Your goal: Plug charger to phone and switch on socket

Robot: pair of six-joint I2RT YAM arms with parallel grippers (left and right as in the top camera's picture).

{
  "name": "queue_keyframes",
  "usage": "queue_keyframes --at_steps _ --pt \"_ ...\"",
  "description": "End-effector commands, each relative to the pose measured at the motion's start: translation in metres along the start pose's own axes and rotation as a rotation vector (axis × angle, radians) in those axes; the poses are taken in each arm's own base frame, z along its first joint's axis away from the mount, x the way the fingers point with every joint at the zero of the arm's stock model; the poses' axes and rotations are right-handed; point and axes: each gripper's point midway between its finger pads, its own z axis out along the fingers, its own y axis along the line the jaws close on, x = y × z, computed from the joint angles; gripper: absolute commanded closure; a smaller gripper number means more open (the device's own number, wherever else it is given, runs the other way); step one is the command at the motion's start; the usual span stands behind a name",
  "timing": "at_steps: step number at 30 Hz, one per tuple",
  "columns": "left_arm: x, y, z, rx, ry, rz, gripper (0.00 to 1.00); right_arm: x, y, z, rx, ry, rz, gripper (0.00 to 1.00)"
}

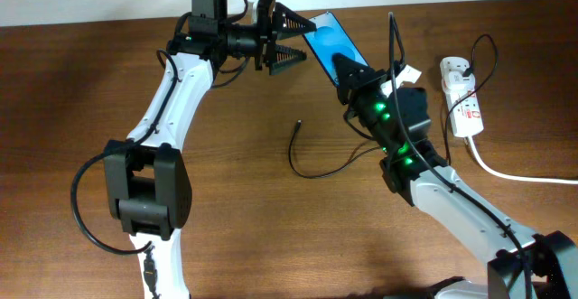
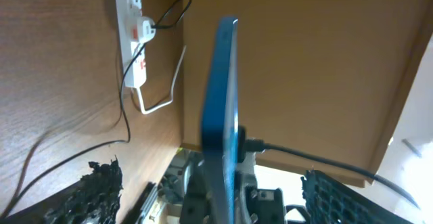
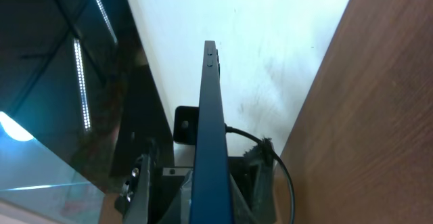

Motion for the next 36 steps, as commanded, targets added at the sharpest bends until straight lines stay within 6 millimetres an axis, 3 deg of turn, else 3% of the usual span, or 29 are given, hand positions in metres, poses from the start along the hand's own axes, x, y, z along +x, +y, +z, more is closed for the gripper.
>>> queue_keyframes --at_steps 1,17,30,36 --pt "-0.008 -0.009 -0.001 0.006 -0.033 -0.054 0.21 0.002 0.006 0.003 -0.029 -0.045 0.031 0.96" --pt "-0.005 -0.008 0.017 -0.020 -0.051 -0.056 0.52 0.011 0.005 0.003 -0.035 -0.080 0.099 0.96" --pt "-0.006 -0.005 0.032 -0.051 -0.082 -0.060 0.58 0.011 0.006 0.004 -0.037 -0.080 0.099 0.96" --pt "-0.007 -0.004 0.033 -0.059 -0.095 -0.060 0.69 0.012 0.006 0.004 -0.036 -0.076 0.098 0.96"
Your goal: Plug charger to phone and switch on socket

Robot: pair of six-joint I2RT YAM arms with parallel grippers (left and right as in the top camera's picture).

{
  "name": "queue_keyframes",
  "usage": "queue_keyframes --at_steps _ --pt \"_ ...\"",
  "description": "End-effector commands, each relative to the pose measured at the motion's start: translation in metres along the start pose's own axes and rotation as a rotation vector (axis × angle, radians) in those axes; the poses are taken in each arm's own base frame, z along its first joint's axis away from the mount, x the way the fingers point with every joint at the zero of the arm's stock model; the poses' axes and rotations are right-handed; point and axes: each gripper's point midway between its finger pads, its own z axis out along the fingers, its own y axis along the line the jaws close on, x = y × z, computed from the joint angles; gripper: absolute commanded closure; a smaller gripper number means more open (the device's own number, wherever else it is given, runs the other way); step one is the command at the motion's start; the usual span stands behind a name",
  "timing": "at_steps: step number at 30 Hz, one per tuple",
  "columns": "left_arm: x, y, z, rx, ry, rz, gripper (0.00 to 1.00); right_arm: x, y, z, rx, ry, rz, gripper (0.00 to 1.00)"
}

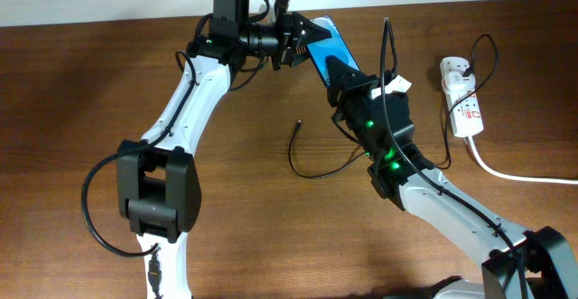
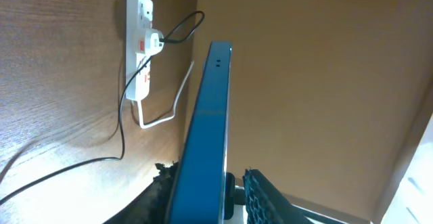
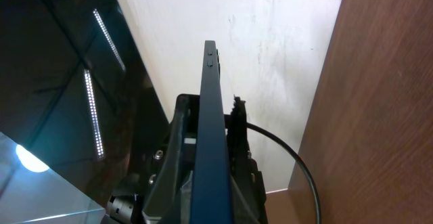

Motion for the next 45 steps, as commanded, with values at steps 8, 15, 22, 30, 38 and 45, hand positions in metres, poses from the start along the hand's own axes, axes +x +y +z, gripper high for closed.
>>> queue_keyframes --at_steps 8,15,22,30,38,45 --pt "-0.0058 -0.0035 -0.0006 -0.009 -0.037 0.012 0.81 0.0039 0.0072 0.0006 -0.019 0.004 0.002 0.96" --pt "-0.0070 -0.0030 -0.0007 -0.012 -0.045 0.013 0.93 0.0090 0.0026 0.0003 -0.003 0.011 0.000 0.96" --pt "-0.0070 -0.0029 -0.0006 -0.012 -0.044 0.012 1.00 0.0090 0.0026 0.0003 -0.003 0.011 0.000 0.96" --pt "-0.0070 -0.0031 -0.0007 -0.012 -0.044 0.013 1.00 0.0088 0.0026 0.0003 -0.003 0.011 0.001 0.96" --pt "-0.0070 -0.0031 -0.0007 -0.012 -0.044 0.013 1.00 0.0080 0.0029 0.0004 -0.004 0.009 0.001 0.79" --pt "-0.0084 -0.0023 -0.0007 -0.016 -0.052 0.013 1.00 0.0075 0.0029 0.0004 -0.004 0.008 0.001 0.67"
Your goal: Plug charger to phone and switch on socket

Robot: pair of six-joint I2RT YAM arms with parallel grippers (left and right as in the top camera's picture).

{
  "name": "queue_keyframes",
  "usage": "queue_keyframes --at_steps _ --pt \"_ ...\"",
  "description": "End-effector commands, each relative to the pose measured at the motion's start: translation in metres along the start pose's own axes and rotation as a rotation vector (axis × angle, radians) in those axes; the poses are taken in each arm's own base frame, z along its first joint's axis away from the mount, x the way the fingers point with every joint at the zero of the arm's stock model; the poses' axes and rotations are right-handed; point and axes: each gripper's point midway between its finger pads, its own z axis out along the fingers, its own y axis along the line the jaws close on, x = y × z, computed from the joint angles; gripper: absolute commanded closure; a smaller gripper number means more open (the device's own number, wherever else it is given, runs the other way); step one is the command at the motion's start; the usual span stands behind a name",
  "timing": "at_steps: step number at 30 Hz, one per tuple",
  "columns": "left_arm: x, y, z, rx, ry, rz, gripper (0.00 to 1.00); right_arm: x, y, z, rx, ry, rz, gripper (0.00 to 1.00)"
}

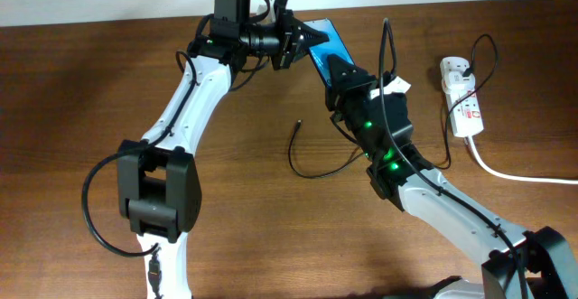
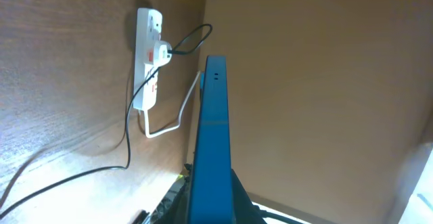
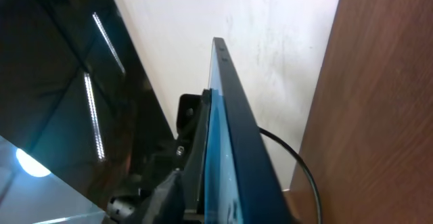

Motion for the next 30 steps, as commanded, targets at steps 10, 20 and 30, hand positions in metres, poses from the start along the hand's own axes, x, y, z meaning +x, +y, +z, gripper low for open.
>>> queue_keyframes --at_steps 10,20,30 --pt "-0.014 -0.003 -0.020 0.014 -0.029 0.027 1.00 0.005 0.001 0.001 0.006 0.011 -0.015 0.47" --pt "-0.024 0.001 -0.047 0.038 -0.025 0.067 1.00 0.003 -0.015 0.000 0.069 0.004 -0.019 0.29" --pt "-0.029 0.034 -0.083 -0.021 -0.032 0.035 1.00 0.017 -0.037 -0.003 0.159 0.103 -0.179 0.23"
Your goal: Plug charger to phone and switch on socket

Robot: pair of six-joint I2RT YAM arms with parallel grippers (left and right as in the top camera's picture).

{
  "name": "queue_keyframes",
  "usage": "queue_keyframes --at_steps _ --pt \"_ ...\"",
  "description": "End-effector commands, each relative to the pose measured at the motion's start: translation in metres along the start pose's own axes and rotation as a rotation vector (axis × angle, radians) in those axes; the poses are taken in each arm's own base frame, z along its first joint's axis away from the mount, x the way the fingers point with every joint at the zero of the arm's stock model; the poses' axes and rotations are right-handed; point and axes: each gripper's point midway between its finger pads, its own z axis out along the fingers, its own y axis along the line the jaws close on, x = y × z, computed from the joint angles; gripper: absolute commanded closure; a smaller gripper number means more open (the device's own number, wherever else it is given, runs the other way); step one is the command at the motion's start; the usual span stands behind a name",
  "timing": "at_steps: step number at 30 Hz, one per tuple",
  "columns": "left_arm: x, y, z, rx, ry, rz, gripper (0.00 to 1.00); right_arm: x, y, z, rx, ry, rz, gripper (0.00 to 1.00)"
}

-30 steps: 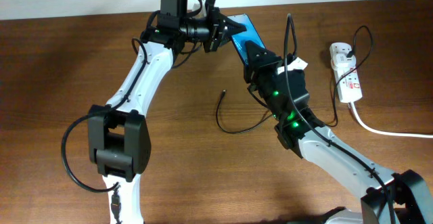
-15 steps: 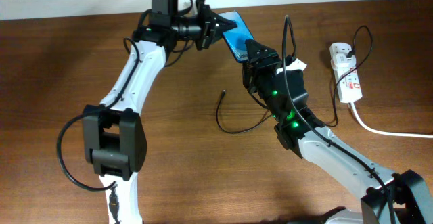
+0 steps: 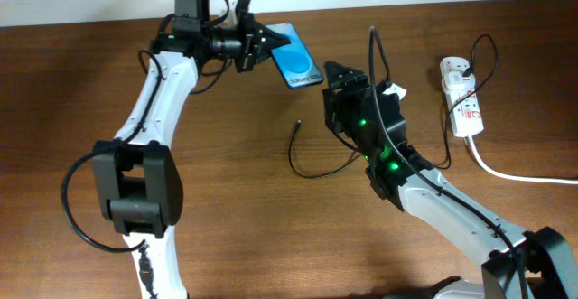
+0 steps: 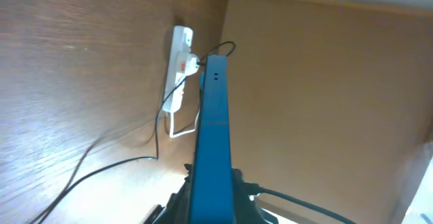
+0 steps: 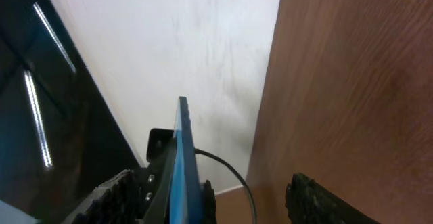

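Note:
The blue phone hangs above the table's far middle, my left gripper shut on its left end. The left wrist view shows it edge-on rising from between the jaws. My right gripper stands open just right of the phone, not touching it; its wide-spread fingers frame the phone's edge. The black charger cable's free plug lies on the table below. The white socket strip lies at the far right with the charger plugged in.
A white mains lead runs from the strip off the right edge. The black cable loops across the wood between the arms. The wall edge lies just behind the phone.
My left gripper has moved left with the phone, which now lies flatter, screen up. My right gripper has opened and no longer touches the phone.
First my right gripper held the phone up on edge while my left gripper stood open near its top. Then the left jaws were around the phone's upper end, then shut on it. Now the left alone holds it and the right is open.

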Motion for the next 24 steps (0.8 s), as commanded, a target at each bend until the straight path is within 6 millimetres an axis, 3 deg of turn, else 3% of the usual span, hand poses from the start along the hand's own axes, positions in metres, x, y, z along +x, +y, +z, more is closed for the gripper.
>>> queue_keyframes --at_steps 1,9,19,24 --pt "-0.004 -0.003 -0.021 0.037 0.009 0.079 1.00 0.020 0.004 -0.001 -0.011 0.096 -0.151 0.22" --pt "-0.008 -0.009 -0.055 0.127 0.037 0.155 1.00 0.028 -0.033 -0.005 0.127 0.173 -0.290 0.18" --pt "-0.017 -0.009 -0.093 0.190 0.025 0.150 1.00 0.045 -0.049 -0.011 0.152 0.306 -0.493 0.19" --pt "-0.004 -0.020 -0.100 0.264 0.100 0.156 1.00 0.069 -0.051 -0.020 0.074 0.477 -0.726 0.26"
